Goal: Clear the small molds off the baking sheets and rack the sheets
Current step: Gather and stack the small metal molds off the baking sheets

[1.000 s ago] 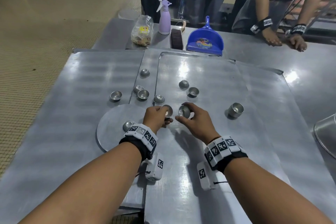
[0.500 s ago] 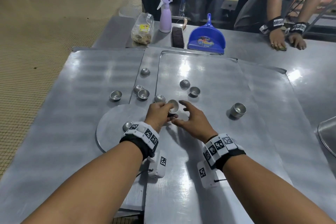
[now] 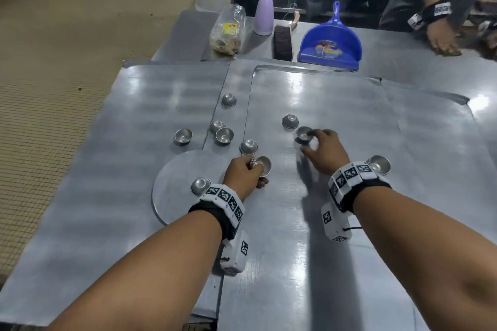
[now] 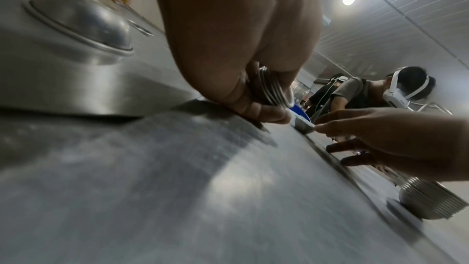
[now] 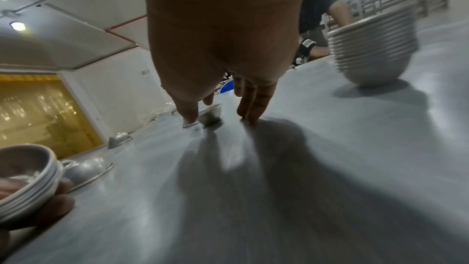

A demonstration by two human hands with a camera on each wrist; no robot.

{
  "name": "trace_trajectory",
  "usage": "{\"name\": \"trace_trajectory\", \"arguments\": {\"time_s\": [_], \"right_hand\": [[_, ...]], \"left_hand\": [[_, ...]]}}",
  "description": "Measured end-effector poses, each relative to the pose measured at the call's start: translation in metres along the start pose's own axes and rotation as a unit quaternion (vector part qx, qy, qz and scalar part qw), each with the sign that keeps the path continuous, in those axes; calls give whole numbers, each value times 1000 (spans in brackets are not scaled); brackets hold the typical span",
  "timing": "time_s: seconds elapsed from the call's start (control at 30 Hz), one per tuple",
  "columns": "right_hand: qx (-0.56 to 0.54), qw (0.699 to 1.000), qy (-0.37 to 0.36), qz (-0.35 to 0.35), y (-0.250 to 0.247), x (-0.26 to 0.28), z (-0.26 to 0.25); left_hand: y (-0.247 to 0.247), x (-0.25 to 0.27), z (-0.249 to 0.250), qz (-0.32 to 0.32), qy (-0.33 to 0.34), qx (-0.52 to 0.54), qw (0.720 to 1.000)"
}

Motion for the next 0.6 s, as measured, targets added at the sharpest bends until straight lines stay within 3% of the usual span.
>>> {"name": "trace_trajectory", "arguments": {"time_s": [0.23,0.4,0.6], "right_hand": [[71,997,6,-31,2,-9,-10],[78,996,-26,-18,1,0,-13],[29,1000,2,0,2,16,-10]], "left_hand": [[-1,-4,-5,0,0,-4,1000],[-1,-7,-8,0,3,-2,1000],[-1,-6,-6,-1,5,0,1000]]}}
Point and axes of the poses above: each hand's wrist, its own x-axis away from the middle knuckle, its own y-axis out of the palm, z = x × y, the point moved 7 cm from there along -x, towards the middle knuckle, and after that the axes turned 9 degrees about -z, right-handed, at the moved point
